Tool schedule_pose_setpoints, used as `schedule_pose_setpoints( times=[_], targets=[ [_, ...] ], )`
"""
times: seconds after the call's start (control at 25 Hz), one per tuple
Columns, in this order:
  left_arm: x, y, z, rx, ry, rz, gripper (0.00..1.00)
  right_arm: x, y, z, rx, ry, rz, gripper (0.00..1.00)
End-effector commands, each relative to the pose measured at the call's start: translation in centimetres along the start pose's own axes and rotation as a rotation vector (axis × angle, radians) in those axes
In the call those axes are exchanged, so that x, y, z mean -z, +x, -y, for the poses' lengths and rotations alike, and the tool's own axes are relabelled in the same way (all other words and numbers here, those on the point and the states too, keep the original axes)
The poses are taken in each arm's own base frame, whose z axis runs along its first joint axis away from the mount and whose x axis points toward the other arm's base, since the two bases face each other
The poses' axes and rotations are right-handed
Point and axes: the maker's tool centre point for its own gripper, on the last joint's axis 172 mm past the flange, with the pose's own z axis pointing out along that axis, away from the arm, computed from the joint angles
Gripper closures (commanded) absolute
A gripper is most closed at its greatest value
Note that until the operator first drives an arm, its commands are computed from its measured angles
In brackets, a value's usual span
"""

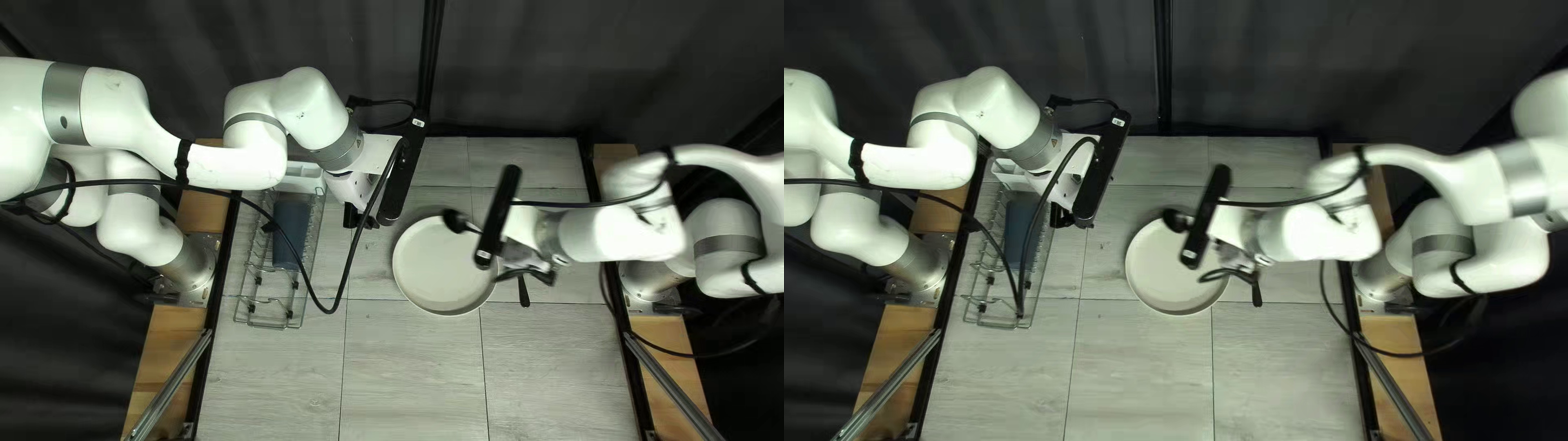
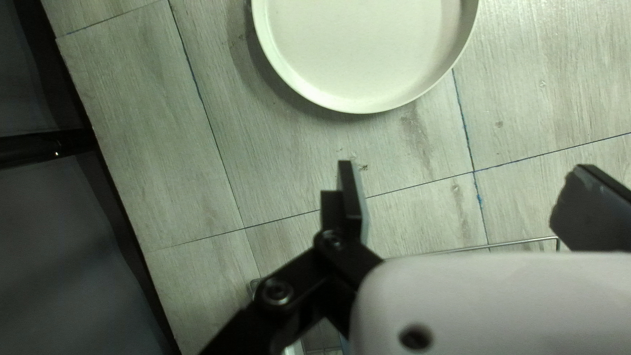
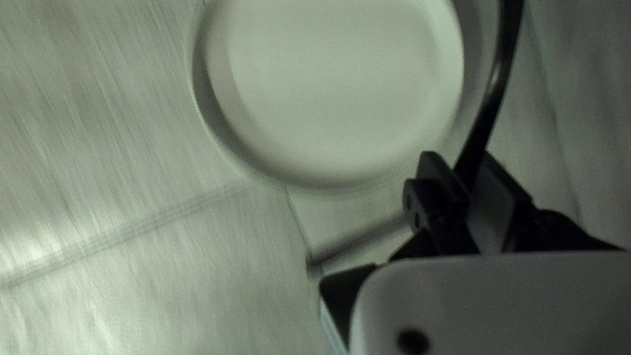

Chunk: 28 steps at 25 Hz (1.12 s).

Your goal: Pick up and place plate onto table. Place down one fork to the left of the plate. Place spoon and knife to the right of the plate. Place cup above the knife and spoon

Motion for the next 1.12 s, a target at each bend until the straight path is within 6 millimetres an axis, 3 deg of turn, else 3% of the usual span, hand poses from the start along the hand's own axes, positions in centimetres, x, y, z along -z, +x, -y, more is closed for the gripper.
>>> schedule_pose_setpoints(
  times=[0.04,0.2,0.28,0.52,0.6,0.68,0.92,1.12],
  targets=[
    [0.0,0.0,0.0,0.0,0.0,0.0,0.0,-0.9,-0.1,-0.5,0.013,-0.002,0.008,1.0],
    [0.0,0.0,0.0,0.0,0.0,0.0,0.0,-2.9,-1.7,-2.5,-0.184,0.063,0.128,1.0],
    [0.0,0.0,0.0,0.0,0.0,0.0,0.0,-2.9,-3.2,-2.2,-0.289,0.077,0.182,1.0],
    [0.0,0.0,0.0,0.0,0.0,0.0,0.0,-2.9,-3.2,-2.2,-0.289,0.077,0.182,1.0],
    [0.0,0.0,0.0,0.0,0.0,0.0,0.0,-3.8,-2.5,-3.1,-0.302,0.073,0.182,1.0],
    [0.0,0.0,0.0,0.0,0.0,0.0,0.0,-4.4,-2.5,-3.8,-0.423,0.09,0.192,1.0],
    [0.0,0.0,0.0,0.0,0.0,0.0,0.0,-6.8,-5.7,-3.8,-0.862,0.111,0.216,1.0],
    [0.0,0.0,0.0,0.0,0.0,0.0,0.0,-8.5,-6.5,-3.8,-0.98,0.109,0.214,1.0]
  ],
)
